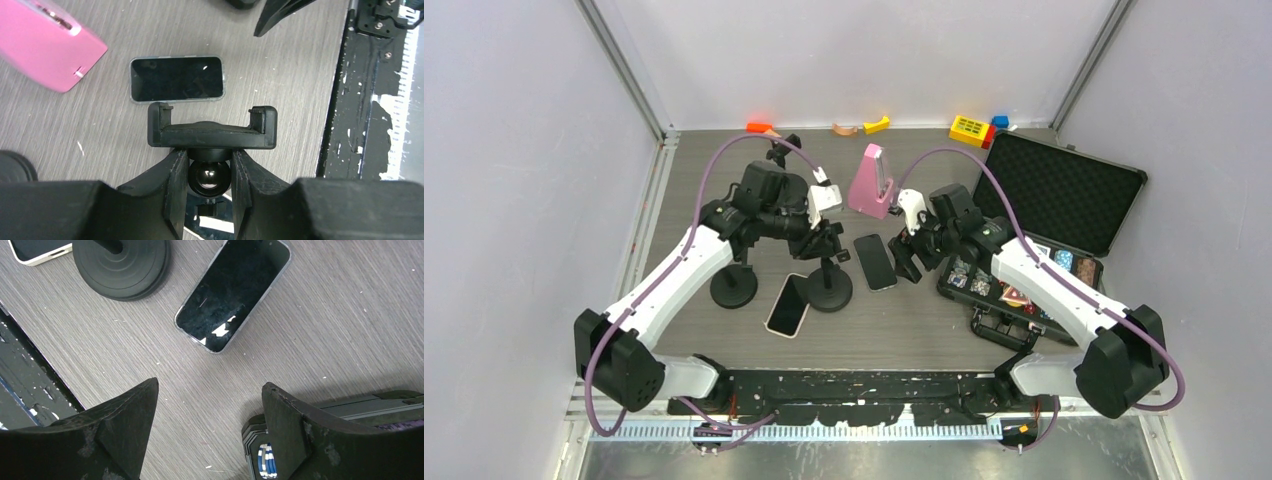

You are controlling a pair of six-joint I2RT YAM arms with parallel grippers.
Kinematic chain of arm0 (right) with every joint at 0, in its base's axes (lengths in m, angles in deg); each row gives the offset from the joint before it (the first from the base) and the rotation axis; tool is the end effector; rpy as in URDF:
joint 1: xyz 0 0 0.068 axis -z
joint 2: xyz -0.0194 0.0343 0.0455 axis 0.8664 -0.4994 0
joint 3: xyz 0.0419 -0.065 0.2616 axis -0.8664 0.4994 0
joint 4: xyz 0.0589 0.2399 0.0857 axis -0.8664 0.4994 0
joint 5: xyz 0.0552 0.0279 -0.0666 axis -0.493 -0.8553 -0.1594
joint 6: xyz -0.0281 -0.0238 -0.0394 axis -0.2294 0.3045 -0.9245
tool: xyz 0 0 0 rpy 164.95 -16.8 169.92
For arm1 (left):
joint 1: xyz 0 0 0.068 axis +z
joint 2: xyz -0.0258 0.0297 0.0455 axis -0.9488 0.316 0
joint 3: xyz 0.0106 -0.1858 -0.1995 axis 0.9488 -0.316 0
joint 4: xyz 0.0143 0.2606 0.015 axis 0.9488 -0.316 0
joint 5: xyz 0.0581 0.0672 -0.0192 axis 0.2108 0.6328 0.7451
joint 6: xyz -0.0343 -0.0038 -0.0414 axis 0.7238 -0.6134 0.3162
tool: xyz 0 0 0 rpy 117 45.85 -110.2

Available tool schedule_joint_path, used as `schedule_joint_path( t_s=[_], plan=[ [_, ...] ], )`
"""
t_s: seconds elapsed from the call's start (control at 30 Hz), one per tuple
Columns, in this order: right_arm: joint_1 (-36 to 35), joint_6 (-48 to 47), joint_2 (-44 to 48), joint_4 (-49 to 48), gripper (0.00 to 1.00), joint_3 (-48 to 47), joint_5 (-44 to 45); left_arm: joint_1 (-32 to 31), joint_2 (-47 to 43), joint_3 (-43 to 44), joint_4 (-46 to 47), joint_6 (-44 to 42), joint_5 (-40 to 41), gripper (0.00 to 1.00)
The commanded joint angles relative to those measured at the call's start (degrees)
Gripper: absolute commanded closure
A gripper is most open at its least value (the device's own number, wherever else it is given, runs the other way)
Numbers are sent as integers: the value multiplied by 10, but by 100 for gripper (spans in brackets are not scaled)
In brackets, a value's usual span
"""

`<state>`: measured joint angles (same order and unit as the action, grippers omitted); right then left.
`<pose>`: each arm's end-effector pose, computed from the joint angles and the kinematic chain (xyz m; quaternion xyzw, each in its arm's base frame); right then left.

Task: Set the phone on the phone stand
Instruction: Place the phone stand at the center of the board.

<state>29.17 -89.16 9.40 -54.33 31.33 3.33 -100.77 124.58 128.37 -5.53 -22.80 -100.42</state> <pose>0.2230 0.1456 0.2759 -0.4101 0.8301 0.1866 0.3284 0.2317 -0.1549 0.3306 0.5138 0.7105 -0.3168 0.3616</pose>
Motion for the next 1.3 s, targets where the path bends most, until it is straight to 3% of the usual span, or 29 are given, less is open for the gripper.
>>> schedule_joint_path(
  t_s=[0.0,0.37,0.6,0.97,1.27],
  plan=[
    [2,-5,0,-21,19,0,-10,-11,-22,-3,26,-13,-111,100],
    [2,1,2,-33,19,9,-2,-44,-25,6,-13,-85,-137,100],
    [2,5,1,-37,19,13,4,-46,-19,-6,-49,-196,-106,100],
    [2,13,-10,-50,19,18,21,-43,32,53,-186,-453,-42,100],
    [2,68,-40,-95,18,20,42,-17,53,55,-214,-539,-74,100]
  ],
)
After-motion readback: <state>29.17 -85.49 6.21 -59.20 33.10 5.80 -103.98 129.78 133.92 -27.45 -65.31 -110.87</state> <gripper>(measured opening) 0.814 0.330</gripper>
